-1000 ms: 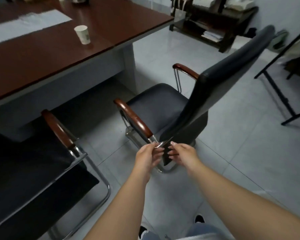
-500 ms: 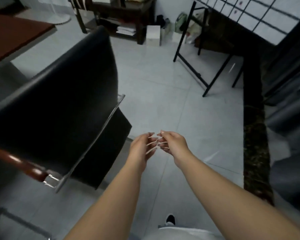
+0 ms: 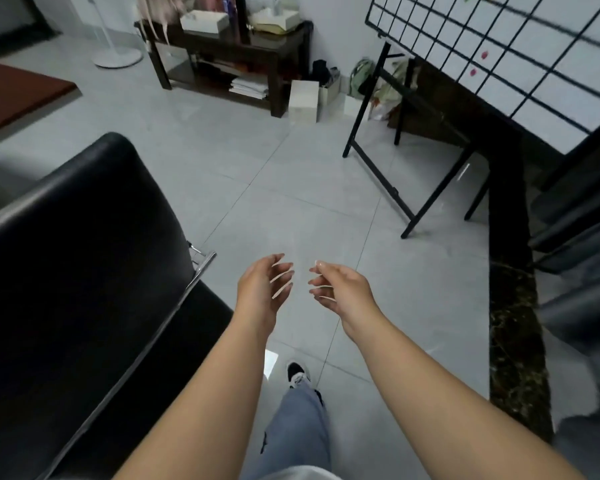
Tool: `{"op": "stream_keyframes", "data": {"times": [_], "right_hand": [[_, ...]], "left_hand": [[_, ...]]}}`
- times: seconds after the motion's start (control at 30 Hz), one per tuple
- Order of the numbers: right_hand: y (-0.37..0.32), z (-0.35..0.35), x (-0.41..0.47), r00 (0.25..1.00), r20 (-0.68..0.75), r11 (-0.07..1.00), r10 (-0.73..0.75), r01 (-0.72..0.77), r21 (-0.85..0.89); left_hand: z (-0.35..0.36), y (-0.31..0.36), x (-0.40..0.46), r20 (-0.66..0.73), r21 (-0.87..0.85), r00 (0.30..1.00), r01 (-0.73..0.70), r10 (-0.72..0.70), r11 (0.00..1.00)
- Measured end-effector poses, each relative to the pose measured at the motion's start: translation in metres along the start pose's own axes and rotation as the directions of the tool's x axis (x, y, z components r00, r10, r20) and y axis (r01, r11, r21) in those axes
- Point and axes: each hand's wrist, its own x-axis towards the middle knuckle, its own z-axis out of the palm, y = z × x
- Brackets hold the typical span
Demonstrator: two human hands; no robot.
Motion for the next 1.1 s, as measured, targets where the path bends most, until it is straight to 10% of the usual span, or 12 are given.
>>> {"op": "stream_keyframes", "data": {"times": [0.6, 1.1], "right_hand": [[-0.171, 0.139, 0.269, 0.925, 0.365, 0.948, 0.109, 0.014, -0.317], [-0.188, 0.327, 0.389, 0.496, 0.661, 0.647, 0.563, 0.234, -0.726]], "left_hand": [[0.041, 0.165, 0.229, -0.430, -0.194, 0.901, -0.162, 0.065, 0.968], [-0.025, 0.217, 0.263, -0.853, -0.366, 0.504, -0.400, -0.132, 0.840]]}}
